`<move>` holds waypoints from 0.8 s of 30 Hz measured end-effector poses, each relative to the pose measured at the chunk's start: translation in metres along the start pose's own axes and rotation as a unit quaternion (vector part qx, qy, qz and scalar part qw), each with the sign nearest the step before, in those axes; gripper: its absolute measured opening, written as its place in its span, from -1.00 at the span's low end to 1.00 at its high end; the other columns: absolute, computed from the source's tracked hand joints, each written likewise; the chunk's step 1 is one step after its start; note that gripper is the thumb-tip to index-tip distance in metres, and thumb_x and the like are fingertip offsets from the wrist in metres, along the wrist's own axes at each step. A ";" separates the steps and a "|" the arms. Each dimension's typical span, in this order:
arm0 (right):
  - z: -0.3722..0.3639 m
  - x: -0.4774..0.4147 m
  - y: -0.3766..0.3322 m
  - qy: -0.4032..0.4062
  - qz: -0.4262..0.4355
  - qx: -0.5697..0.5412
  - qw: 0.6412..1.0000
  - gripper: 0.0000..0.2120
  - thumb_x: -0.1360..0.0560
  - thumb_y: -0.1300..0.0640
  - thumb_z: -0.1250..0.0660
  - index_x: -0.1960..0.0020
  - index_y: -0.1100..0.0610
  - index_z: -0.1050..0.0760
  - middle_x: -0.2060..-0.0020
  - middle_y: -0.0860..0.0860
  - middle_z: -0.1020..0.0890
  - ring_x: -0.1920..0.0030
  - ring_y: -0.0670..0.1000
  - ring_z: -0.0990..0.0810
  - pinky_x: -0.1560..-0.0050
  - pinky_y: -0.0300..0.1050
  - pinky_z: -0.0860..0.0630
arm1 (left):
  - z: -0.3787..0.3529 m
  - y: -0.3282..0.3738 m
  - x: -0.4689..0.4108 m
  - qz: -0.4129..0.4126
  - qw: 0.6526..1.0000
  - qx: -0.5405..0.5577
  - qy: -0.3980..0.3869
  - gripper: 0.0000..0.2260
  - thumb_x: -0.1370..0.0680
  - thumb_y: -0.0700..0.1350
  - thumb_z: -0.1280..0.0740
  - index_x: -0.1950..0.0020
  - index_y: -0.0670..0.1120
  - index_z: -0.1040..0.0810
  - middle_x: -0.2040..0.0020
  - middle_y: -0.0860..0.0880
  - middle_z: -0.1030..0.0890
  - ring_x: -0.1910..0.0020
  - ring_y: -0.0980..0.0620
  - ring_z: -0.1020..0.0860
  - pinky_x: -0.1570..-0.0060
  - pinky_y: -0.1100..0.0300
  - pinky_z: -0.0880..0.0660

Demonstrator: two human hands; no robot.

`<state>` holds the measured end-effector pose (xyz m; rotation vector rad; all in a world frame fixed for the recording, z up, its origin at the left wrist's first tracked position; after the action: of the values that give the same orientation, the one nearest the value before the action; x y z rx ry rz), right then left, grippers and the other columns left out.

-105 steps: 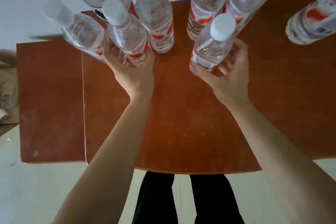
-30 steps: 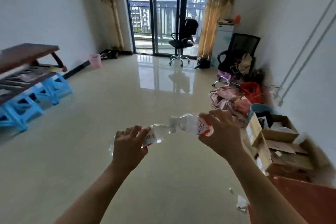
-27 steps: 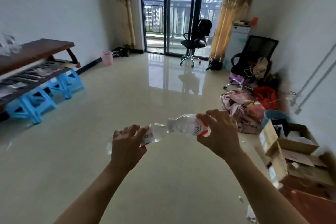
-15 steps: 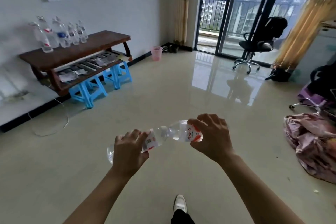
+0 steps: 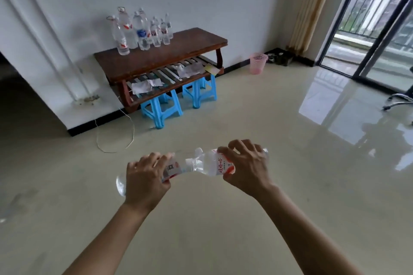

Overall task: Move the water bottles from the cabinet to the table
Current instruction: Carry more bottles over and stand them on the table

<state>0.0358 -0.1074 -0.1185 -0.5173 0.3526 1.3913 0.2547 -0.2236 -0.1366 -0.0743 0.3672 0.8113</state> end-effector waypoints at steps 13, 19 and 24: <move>-0.177 -0.318 -0.015 -0.035 0.052 -0.005 0.998 -0.38 -0.09 0.02 -0.63 -0.15 -0.08 -0.65 0.03 -0.02 -0.61 0.01 0.17 -0.62 0.06 0.11 -0.52 | -0.073 -0.246 -0.241 0.075 0.997 0.020 0.028 -0.37 -0.08 -0.17 -0.66 -0.15 -0.09 -0.67 0.02 -0.11 -0.64 0.13 -0.20 -0.64 0.17 -0.02 -0.48; -0.238 -0.421 0.030 -0.018 0.017 0.004 1.000 -0.39 -0.12 0.03 -0.66 -0.16 -0.02 -0.66 0.02 0.01 -0.61 -0.01 0.20 -0.61 0.03 0.17 -0.51 | -0.115 -0.284 -0.371 0.048 0.998 0.026 0.029 -0.39 -0.14 -0.14 -0.62 -0.19 -0.07 -0.64 -0.02 -0.10 -0.63 0.04 -0.19 -0.63 0.14 -0.04 -0.48; -0.312 -0.505 0.089 0.005 0.008 -0.002 1.000 -0.40 -0.12 0.03 -0.67 -0.15 -0.02 -0.65 0.03 0.01 -0.61 0.01 0.20 -0.61 0.04 0.17 -0.51 | -0.166 -0.304 -0.485 0.027 0.999 0.037 0.027 -0.37 -0.15 -0.14 -0.63 -0.21 -0.03 -0.59 -0.01 -0.06 -0.62 0.01 -0.15 -0.62 0.11 -0.04 -0.50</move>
<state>-0.1096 -0.6891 -0.1268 -0.5263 0.3631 1.4053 0.1202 -0.8045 -0.1453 -0.0170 0.4517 0.8492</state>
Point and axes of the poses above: each hand's wrist, its own x-axis away from the middle knuckle, its own z-axis out of the back of the hand, y = z × x, the point moved 7 cm from there along -x, towards the middle knuckle
